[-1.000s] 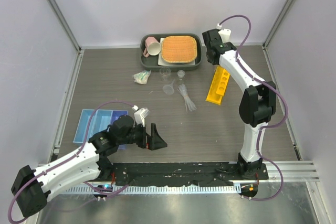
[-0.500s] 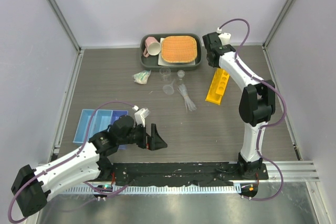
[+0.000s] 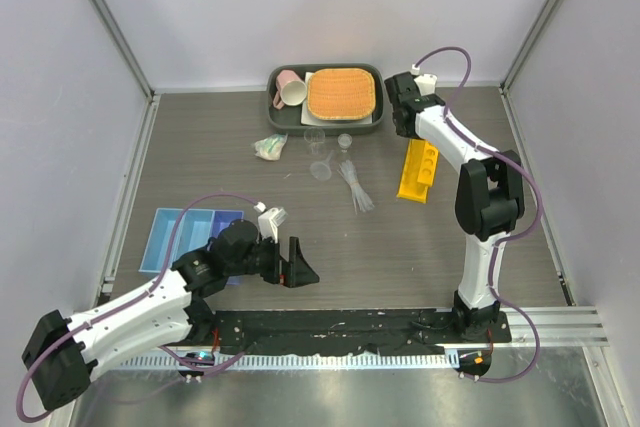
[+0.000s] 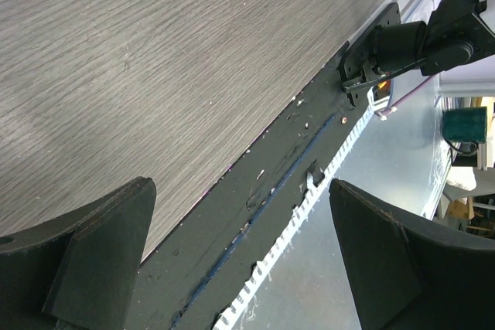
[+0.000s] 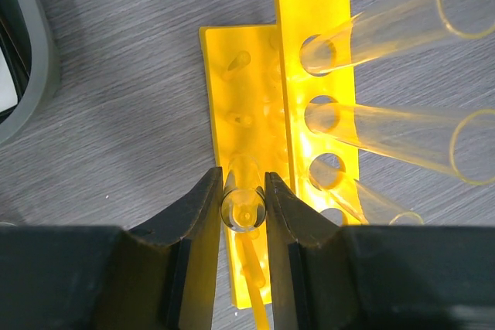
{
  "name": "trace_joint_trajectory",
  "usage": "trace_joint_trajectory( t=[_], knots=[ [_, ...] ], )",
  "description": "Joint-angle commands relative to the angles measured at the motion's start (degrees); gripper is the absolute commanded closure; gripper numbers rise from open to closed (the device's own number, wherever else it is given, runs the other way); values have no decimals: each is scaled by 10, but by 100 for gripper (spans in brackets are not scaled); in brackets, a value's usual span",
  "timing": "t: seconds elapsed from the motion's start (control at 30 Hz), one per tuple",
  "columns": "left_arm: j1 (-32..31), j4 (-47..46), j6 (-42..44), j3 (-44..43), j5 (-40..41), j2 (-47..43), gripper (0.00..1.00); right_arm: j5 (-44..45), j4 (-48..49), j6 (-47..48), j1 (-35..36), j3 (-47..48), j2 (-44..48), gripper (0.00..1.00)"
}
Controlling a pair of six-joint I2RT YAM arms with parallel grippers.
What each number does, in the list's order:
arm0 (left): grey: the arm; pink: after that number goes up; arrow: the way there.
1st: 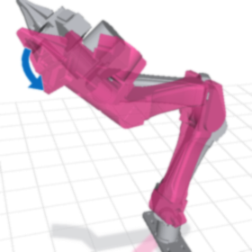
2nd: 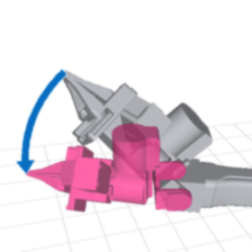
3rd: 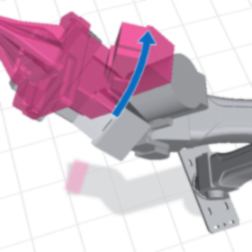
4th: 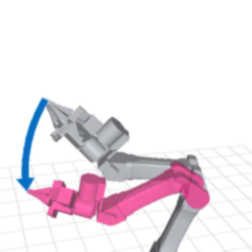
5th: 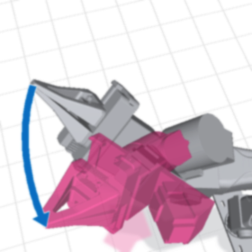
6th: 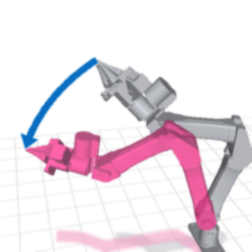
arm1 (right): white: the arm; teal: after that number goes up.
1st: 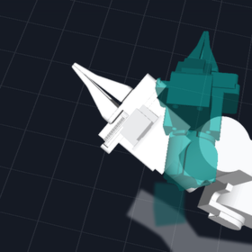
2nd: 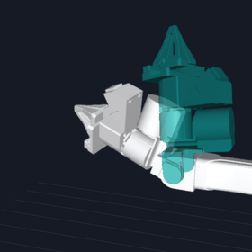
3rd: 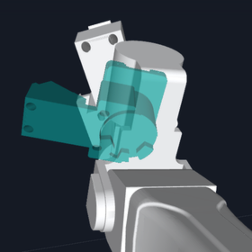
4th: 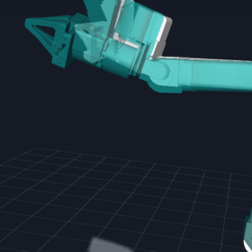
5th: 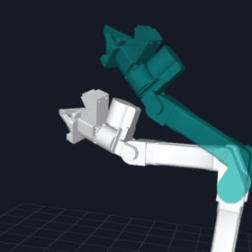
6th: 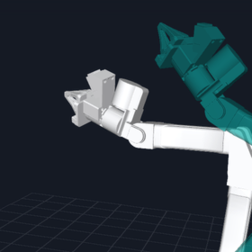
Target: Organize the chemistry lab equipment
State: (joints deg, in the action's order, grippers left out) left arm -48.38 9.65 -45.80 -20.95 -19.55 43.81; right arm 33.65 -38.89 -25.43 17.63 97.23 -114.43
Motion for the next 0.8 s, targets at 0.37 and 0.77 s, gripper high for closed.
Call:
trace_joint_trajectory(
  t=[0.37,0.77],
  knots=[
    [-8,-18,12,-2,-1,7,0,-1,40,-11,-8,-49,32,65],
    [-11,-17,14,-7,0,15,0,-10,33,-10,-7,-54,75,47]
  ],
)
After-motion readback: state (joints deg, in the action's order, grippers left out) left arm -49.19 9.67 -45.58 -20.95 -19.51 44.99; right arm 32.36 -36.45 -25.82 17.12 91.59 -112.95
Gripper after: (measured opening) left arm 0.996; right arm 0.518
